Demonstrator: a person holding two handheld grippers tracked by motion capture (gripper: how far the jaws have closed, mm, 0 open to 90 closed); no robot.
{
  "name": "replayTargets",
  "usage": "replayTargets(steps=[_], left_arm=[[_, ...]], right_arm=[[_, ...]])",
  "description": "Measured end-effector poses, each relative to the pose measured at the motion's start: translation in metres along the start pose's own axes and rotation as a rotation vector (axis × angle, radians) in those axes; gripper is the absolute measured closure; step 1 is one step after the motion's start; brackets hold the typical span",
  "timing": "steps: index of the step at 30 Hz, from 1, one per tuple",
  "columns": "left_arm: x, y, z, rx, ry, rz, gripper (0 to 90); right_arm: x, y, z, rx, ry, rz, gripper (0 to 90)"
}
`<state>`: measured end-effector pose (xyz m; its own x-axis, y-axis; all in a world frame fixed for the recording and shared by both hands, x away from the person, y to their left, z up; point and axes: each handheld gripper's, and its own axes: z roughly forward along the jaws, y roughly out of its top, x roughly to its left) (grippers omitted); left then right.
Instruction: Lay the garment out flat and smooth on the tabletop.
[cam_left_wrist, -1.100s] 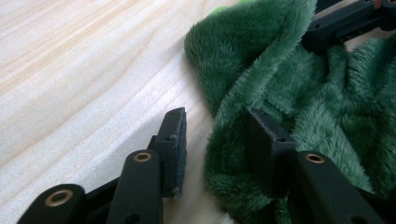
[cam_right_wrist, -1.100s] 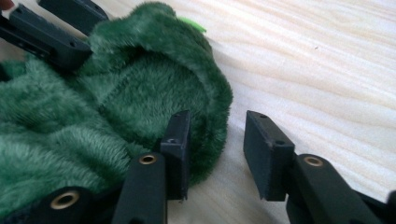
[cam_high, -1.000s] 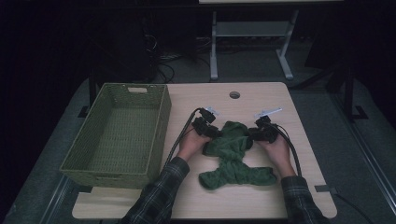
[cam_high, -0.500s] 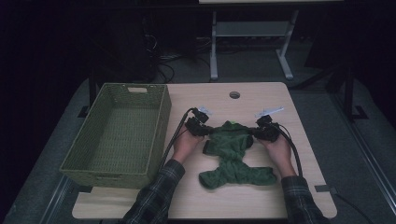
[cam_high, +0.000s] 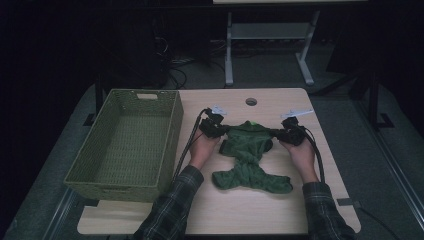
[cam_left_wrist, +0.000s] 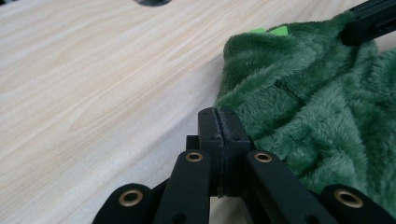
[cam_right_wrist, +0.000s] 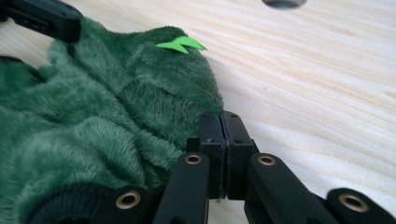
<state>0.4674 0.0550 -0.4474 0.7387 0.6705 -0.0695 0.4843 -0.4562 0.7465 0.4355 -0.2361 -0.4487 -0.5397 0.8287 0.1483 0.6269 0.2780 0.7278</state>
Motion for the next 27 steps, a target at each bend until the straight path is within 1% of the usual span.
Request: replayTargets(steps=[1,2,4,6,7,9,10,11,12,13,15,16,17,18,19,20,22,24,26,27], left_arm=[[0.002,-0.002,0.007,0.019,-0.002,-0.009,89.5],[0.003,-0.004,0.009,0.027,-0.001,-0.006,89.5],[0.005,-0.007,0.014,0.045,-0.005,-0.016,89.5],[0.006,-0.01,0.018,0.058,-0.008,-0.022,89.4],[0.007,-0.011,0.02,0.059,-0.01,-0.029,89.4],[0.007,-0.012,0.021,0.056,-0.01,-0.029,89.3],[0.006,-0.011,0.022,0.054,-0.009,-0.027,89.2],[0.006,-0.01,0.021,0.063,-0.008,-0.021,88.9],[0.007,-0.01,0.021,0.068,-0.007,-0.015,88.0],[0.006,-0.009,0.02,0.061,-0.007,-0.021,87.1],[0.007,-0.008,0.016,0.054,-0.006,-0.027,83.0],[0.007,-0.007,0.015,0.047,-0.009,-0.034,79.7],[0.008,-0.005,0.012,0.046,-0.012,-0.032,77.4],[0.008,-0.004,0.009,0.045,-0.016,-0.029,74.8],[0.008,-0.003,0.006,0.037,-0.014,-0.034,73.2],[0.008,-0.001,0.002,0.033,-0.014,-0.027,70.8],[0.009,0.002,-0.004,0.019,-0.032,-0.029,67.4],[0.007,0.005,-0.012,0.014,-0.041,-0.02,63.8],[0.003,0.007,-0.018,0.013,-0.053,0.008,57.7],[0.001,0.007,-0.02,0.014,-0.057,0.019,54.3]], right_arm=[[0.0,0.0,0.003,0.016,-0.01,-0.005,88.6],[-0.002,-0.001,0.008,0.042,-0.019,-0.01,88.6],[-0.003,-0.002,0.012,0.046,-0.017,-0.016,88.5],[-0.004,-0.003,0.014,0.059,-0.017,-0.012,88.5],[-0.004,-0.004,0.016,0.063,-0.013,-0.002,88.3],[-0.004,-0.006,0.02,0.08,-0.02,-0.008,87.8],[-0.004,-0.007,0.021,0.089,-0.022,-0.013,87.6],[-0.004,-0.007,0.022,0.096,-0.024,-0.009,87.4],[-0.004,-0.007,0.022,0.093,-0.019,-0.003,86.1],[-0.004,-0.007,0.022,0.094,-0.019,0.001,84.0],[-0.005,-0.007,0.02,0.083,-0.012,0.004,73.7],[-0.005,-0.006,0.016,0.069,-0.005,0.007,69.5],[-0.005,-0.005,0.013,0.05,0.003,0.002,65.9],[-0.004,-0.004,0.008,0.034,0.011,0.012,63.8],[-0.004,-0.002,0.004,0.017,0.015,0.013,62.7],[-0.004,-0.001,0.0,0.002,0.016,0.008,60.5],[-0.004,0.001,-0.008,-0.016,0.019,0.014,56.5],[-0.005,0.002,-0.014,-0.022,0.017,0.017,49.9],[-0.004,0.002,-0.018,-0.01,0.008,0.031,44.0],[-0.003,0.002,-0.019,-0.006,0.004,0.032,42.7]])
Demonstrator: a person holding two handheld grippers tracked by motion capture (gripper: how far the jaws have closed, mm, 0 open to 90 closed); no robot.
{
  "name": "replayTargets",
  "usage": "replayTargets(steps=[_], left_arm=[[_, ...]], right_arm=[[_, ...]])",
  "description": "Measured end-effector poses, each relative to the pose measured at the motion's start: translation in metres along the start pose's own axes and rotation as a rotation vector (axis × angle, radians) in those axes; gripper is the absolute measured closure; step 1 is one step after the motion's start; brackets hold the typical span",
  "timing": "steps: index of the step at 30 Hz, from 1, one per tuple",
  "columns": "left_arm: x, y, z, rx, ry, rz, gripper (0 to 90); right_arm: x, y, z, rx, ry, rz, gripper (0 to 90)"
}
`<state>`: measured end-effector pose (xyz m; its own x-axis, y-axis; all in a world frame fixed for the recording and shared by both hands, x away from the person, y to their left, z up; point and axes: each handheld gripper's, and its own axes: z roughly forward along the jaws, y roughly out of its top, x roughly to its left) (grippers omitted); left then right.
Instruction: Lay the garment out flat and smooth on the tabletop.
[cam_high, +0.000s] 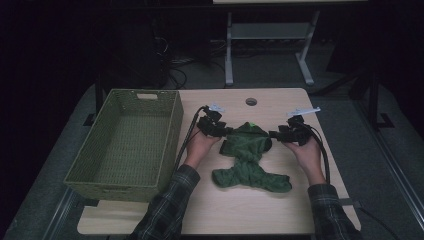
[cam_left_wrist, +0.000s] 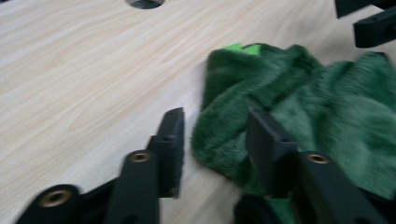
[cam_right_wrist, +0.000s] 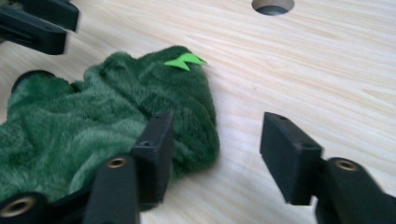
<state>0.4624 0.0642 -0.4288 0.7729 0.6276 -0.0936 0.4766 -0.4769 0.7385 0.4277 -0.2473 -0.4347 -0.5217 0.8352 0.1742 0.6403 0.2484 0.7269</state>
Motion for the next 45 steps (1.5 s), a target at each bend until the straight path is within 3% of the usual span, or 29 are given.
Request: replayTargets(steps=[2,5,9,12,14,18,21,23,27,30,36,45], left_arm=[[-0.006,0.0,-0.004,0.007,-0.007,0.021,48.1],[-0.011,-0.002,-0.01,0.009,-0.022,0.044,42.7],[-0.02,-0.008,-0.019,0.024,-0.043,0.062,37.5],[-0.029,-0.017,-0.025,0.035,-0.057,0.08,33.9],[-0.033,-0.023,-0.029,0.05,-0.056,0.095,31.0],[-0.04,-0.035,-0.037,0.067,-0.064,0.086,26.7],[-0.048,-0.044,-0.043,0.065,-0.062,0.101,22.7],[-0.054,-0.052,-0.05,0.067,-0.056,0.108,19.2],[-0.062,-0.064,-0.06,0.059,-0.048,0.108,14.6],[-0.068,-0.073,-0.069,0.054,-0.046,0.115,13.4],[-0.083,-0.094,-0.084,0.035,-0.046,0.119,13.3],[-0.098,-0.121,-0.087,0.043,-0.057,0.128,12.8]], right_arm=[[0.002,-0.001,-0.004,0.008,-0.016,-0.01,41.5],[0.006,-0.003,-0.013,-0.004,0.005,-0.008,41.8],[0.015,-0.008,-0.024,0.001,-0.017,-0.028,35.9],[0.022,-0.013,-0.031,0.001,0.009,-0.034,38.6],[0.028,-0.017,-0.037,-0.014,-0.004,-0.053,40.1],[0.037,-0.023,-0.045,-0.021,0.02,-0.072,39.2],[0.042,-0.027,-0.049,-0.001,0.027,-0.076,39.3],[0.045,-0.03,-0.05,0.02,0.04,-0.054,36.6],[0.052,-0.036,-0.05,0.025,0.044,-0.055,36.6],[0.057,-0.04,-0.051,0.042,0.053,-0.061,36.9],[0.071,-0.045,-0.054,0.022,0.08,-0.092,40.3],[0.09,-0.043,-0.052,0.022,0.134,-0.107,45.7]])
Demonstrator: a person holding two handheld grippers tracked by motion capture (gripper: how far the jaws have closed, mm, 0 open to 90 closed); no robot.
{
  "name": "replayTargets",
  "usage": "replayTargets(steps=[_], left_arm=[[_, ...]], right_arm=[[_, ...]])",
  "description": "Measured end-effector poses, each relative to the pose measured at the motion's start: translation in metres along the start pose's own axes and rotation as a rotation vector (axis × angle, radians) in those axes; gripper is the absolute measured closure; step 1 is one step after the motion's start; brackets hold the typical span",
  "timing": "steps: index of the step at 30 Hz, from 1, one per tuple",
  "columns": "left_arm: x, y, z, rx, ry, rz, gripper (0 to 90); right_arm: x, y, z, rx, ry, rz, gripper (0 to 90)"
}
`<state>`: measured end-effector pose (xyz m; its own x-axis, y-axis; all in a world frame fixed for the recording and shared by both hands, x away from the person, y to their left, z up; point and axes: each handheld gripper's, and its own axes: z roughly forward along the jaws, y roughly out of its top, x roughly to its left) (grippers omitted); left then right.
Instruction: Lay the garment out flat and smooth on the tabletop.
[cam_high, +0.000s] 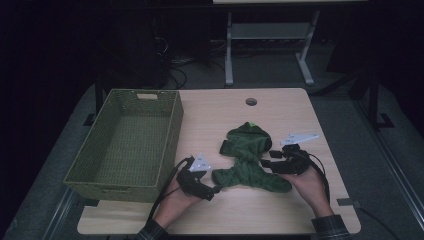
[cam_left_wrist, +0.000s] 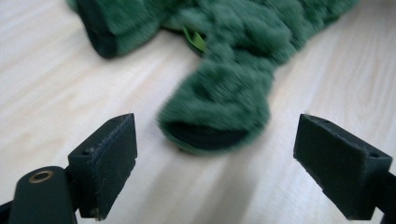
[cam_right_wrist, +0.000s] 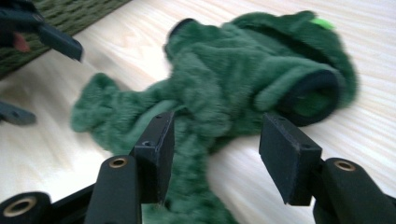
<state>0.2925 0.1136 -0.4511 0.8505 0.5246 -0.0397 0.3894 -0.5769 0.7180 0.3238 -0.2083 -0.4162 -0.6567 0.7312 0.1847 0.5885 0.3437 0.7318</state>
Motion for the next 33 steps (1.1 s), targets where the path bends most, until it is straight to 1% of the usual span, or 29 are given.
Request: replayTargets(steps=[1,2,3,5,7,9,10,12,14,15,17,18,21,25,27,28,29,31,33], left_arm=[[-0.002,-0.003,0.001,0.012,0.005,0.012,12.8],[-0.003,-0.006,0.002,0.019,0.006,0.014,12.8],[-0.004,-0.009,0.002,0.027,0.011,0.017,12.8],[-0.005,-0.015,0.003,0.034,0.008,0.009,12.8],[-0.006,-0.02,0.002,0.04,0.017,0.006,12.8],[-0.006,-0.025,0.0,0.026,0.02,-0.01,12.8],[-0.006,-0.028,0.0,0.023,0.019,-0.016,12.8],[-0.007,-0.031,-0.001,0.031,0.028,-0.007,12.8],[-0.008,-0.035,-0.001,0.02,0.044,0.01,12.9],[-0.008,-0.037,-0.001,0.009,0.042,0.008,12.9],[-0.007,-0.039,-0.002,-0.003,0.037,0.023,12.7],[-0.007,-0.039,-0.002,0.001,0.035,0.028,12.7],[-0.007,-0.039,-0.002,0.001,0.032,0.031,12.7],[-0.007,-0.039,-0.002,0.0,0.03,0.029,12.8],[-0.007,-0.039,-0.002,0.0,0.031,0.03,12.8],[-0.006,-0.039,-0.002,0.0,0.033,0.036,12.8],[-0.006,-0.039,-0.002,0.0,0.031,0.031,12.8],[-0.007,-0.039,-0.002,-0.001,0.03,0.027,12.8],[-0.007,-0.039,-0.002,-0.001,0.029,0.025,12.8]], right_arm=[[0.001,0.001,0.001,0.002,0.006,-0.01,46.0],[0.004,0.001,0.003,0.007,0.011,-0.022,46.3],[0.007,0.002,0.004,0.01,0.019,-0.014,46.8],[0.012,0.003,0.007,0.01,0.037,-0.031,47.9],[0.02,0.005,0.01,0.017,0.05,-0.042,50.2],[0.027,0.007,0.013,0.018,0.063,-0.055,52.3],[0.032,0.008,0.015,0.016,0.081,-0.06,54.3],[0.04,0.009,0.019,0.019,0.097,-0.075,56.7],[0.05,0.011,0.025,0.023,0.115,-0.102,59.1],[0.054,0.011,0.027,0.027,0.119,-0.11,59.8],[0.062,0.012,0.033,0.036,0.132,-0.118,61.3],[0.067,0.014,0.037,0.039,0.143,-0.131,62.7],[0.081,0.016,0.048,0.054,0.163,-0.161,65.5],[0.092,0.016,0.059,0.062,0.183,-0.197,69.2],[0.096,0.017,0.063,0.076,0.189,-0.205,71.4],[0.099,0.016,0.066,0.076,0.193,-0.219,72.2],[0.101,0.016,0.068,0.079,0.201,-0.221,72.9],[0.106,0.016,0.072,0.078,0.211,-0.241,73.6],[0.11,0.015,0.078,0.085,0.221,-0.249,73.7]])
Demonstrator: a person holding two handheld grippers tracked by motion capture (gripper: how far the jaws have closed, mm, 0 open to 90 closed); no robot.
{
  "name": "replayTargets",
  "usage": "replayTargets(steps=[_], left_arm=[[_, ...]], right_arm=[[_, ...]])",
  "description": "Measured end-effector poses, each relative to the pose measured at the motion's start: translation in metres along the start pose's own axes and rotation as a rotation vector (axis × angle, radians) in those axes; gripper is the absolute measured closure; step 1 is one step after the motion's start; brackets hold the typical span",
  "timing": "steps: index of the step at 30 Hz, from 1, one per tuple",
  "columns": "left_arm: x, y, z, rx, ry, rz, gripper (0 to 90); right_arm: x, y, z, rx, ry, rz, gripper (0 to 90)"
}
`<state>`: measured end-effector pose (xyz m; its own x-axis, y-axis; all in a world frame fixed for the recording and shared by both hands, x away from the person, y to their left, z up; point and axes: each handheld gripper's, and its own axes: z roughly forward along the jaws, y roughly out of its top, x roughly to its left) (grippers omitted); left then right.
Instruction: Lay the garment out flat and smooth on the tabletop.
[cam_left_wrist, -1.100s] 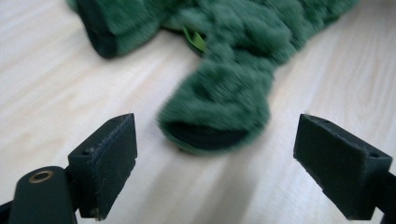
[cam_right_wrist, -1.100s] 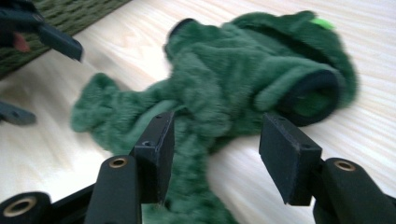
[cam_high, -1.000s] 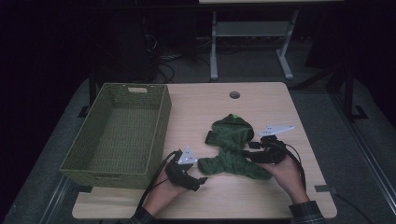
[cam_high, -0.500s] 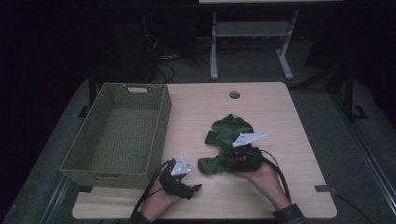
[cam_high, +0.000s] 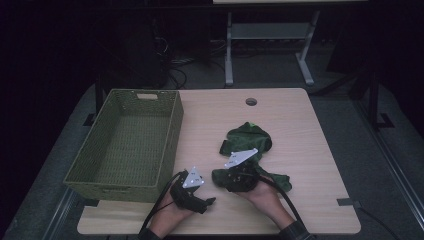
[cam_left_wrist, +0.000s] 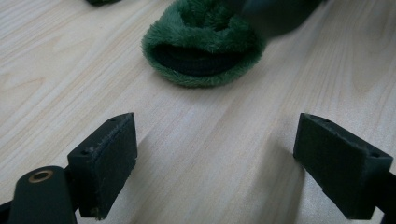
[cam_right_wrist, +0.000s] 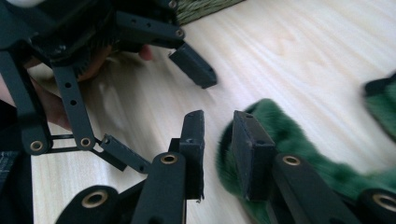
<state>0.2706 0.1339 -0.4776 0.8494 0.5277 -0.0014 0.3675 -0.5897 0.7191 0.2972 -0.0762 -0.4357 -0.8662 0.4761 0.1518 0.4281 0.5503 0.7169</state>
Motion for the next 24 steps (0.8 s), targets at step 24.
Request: replayTargets(steps=[24], left_arm=[[0.001,0.0,-0.001,0.006,0.002,0.016,12.8]], right_arm=[[0.008,-0.005,0.034,0.087,-0.131,-0.106,74.4]])
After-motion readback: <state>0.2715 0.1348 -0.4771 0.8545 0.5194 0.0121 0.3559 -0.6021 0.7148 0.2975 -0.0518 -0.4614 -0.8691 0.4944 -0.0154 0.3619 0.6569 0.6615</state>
